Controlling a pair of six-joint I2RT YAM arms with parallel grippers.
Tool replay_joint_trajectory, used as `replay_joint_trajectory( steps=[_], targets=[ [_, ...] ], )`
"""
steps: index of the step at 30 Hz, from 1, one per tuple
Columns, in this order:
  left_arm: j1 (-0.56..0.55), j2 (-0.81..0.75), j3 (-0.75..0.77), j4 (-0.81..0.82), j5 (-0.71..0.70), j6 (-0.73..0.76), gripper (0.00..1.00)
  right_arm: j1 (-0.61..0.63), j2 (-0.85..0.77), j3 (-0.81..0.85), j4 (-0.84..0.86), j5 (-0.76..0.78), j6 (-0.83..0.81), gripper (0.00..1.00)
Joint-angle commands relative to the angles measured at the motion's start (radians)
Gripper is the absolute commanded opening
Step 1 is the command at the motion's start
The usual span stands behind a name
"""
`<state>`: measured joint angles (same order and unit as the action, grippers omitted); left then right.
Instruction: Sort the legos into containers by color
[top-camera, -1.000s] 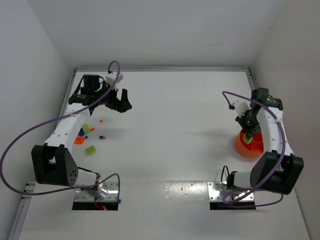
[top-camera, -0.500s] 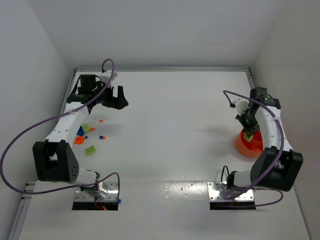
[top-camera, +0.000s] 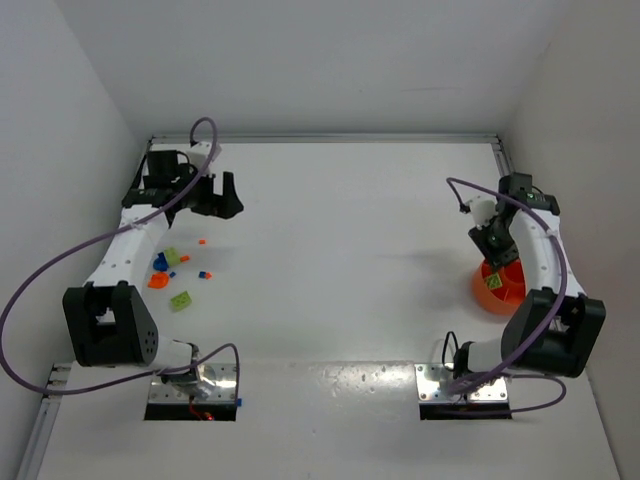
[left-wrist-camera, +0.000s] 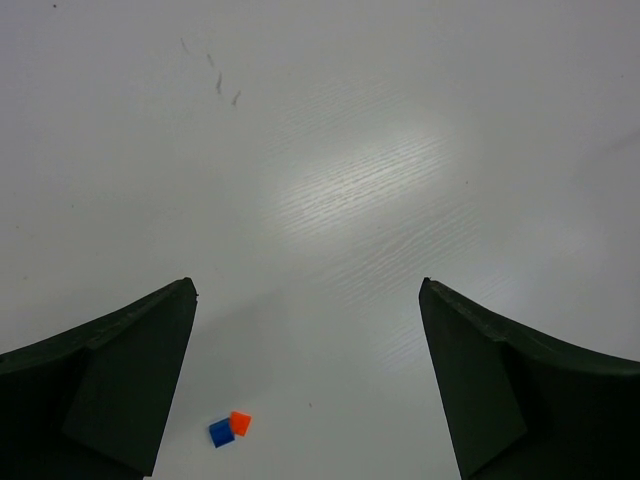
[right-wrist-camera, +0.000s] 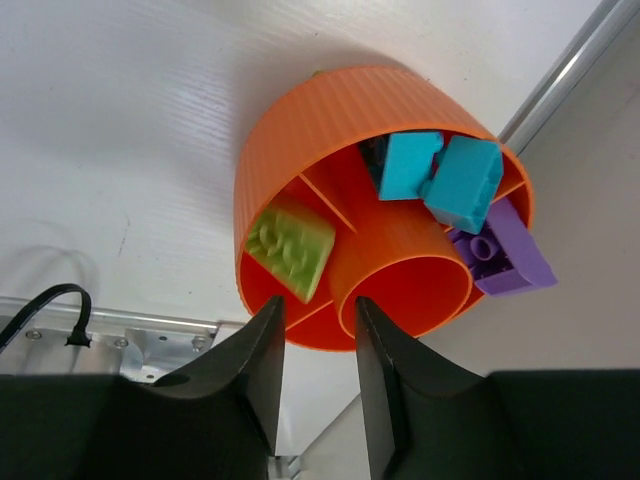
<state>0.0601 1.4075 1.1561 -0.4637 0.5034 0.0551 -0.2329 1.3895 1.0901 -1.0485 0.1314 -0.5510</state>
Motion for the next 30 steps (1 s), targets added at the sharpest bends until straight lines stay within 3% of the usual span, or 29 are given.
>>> replay_joint_trajectory(
  steps=[1,7,9,13,19,26,30],
  targets=[
    [0.049,-0.059,0.022,-0.051,0.024,0.058,1.0,0.01,0.003,0.091,-0.019,-0.038,0.01,0.34],
    [0.156,-0.081,0.092,-0.194,0.043,0.201,1.0,0.01,0.003,0.235,-0.071,-0.137,0.019,0.34],
    [0.228,-0.091,0.125,-0.268,0.052,0.267,0.94,0.023,0.051,0.316,-0.1,-0.222,0.065,0.34],
    [0.354,-0.044,0.148,-0.417,0.052,0.4,0.82,0.104,0.187,0.401,-0.11,-0.409,0.166,0.34],
    [0.474,0.033,0.107,-0.532,-0.028,0.543,0.76,0.282,0.345,0.457,0.022,-0.498,0.275,0.33],
    [0.486,0.033,-0.03,-0.38,-0.127,0.324,0.78,0.391,0.41,0.426,0.175,-0.558,0.361,0.33],
    [0.42,0.042,-0.073,-0.27,-0.169,0.22,0.73,0.426,0.428,0.367,0.232,-0.576,0.398,0.33]
  ],
)
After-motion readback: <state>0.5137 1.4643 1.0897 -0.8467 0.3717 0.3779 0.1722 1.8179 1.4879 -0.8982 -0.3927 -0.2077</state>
